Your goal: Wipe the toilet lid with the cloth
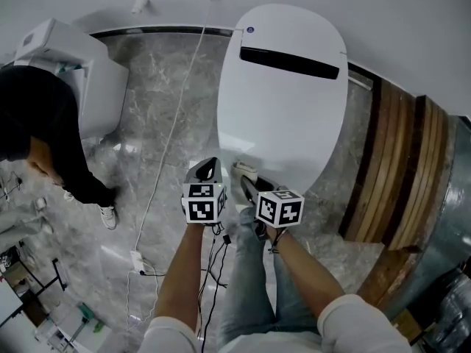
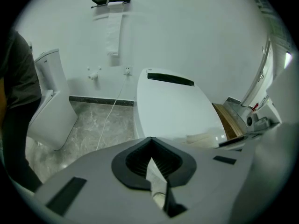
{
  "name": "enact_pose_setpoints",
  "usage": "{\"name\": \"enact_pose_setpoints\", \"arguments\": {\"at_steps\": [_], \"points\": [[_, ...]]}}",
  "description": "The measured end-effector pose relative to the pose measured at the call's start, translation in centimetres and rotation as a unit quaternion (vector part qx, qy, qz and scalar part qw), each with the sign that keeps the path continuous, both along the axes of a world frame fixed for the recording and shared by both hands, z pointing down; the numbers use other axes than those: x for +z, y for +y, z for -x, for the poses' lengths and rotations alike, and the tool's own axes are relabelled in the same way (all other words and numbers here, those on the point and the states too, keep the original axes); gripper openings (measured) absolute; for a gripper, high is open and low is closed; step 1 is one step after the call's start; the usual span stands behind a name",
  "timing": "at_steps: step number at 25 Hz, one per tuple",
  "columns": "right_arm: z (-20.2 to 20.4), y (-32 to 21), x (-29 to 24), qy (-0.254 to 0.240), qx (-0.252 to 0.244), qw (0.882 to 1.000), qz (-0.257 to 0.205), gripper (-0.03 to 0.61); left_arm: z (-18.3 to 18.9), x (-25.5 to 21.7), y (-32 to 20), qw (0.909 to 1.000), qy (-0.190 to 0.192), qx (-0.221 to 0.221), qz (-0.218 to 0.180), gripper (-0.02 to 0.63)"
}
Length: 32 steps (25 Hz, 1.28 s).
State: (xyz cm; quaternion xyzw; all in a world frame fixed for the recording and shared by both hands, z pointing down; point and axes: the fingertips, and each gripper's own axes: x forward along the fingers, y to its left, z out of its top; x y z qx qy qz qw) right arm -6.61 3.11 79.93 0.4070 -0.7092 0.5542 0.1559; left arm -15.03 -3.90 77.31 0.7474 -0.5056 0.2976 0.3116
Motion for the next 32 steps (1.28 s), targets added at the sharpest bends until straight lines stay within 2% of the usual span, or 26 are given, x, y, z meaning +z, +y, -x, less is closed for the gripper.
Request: {"name": "enact_pose_setpoints", "arguments": {"at_steps": [3,6,12,17,20,25,32], "points": [[-0.2,-0.2,1.0,0.029,-0.005,1.0,-0.002,0.098,0.2,0.3,0.6,1.0,0.004,-0.007,0.004,0.012],[-2.6,0.4,1.4,0.047,-0.003,0.999,0.002,0.1,-0.2,0.8,1.5,0.9998,0.012,-0.012,0.012,0.012],[-9.7,3.2,1.9,0.075,0.009,0.997,0.013,0.1,-1.8,1.2,2.3,0.9996,0.021,0.001,0.017,0.012],[-16.7,4.8,2.6,0.114,0.045,0.992,0.03,0.1,-2.4,1.3,2.2,0.9996,0.021,0.009,0.019,0.012],[-19.3,5.0,2.6,0.133,0.065,0.988,0.035,0.1,-2.5,1.4,2.3,0.9995,0.017,0.013,0.024,0.012],[-19.9,5.3,2.9,0.139,0.073,0.987,0.045,0.1,-2.9,1.0,2.5,0.9994,0.025,0.014,0.022,0.012],[-18.1,5.4,-0.8,0.141,0.06,0.988,0.027,0.098,-3.7,-3.3,4.7,0.9987,0.047,-0.004,0.018,0.013]]}}
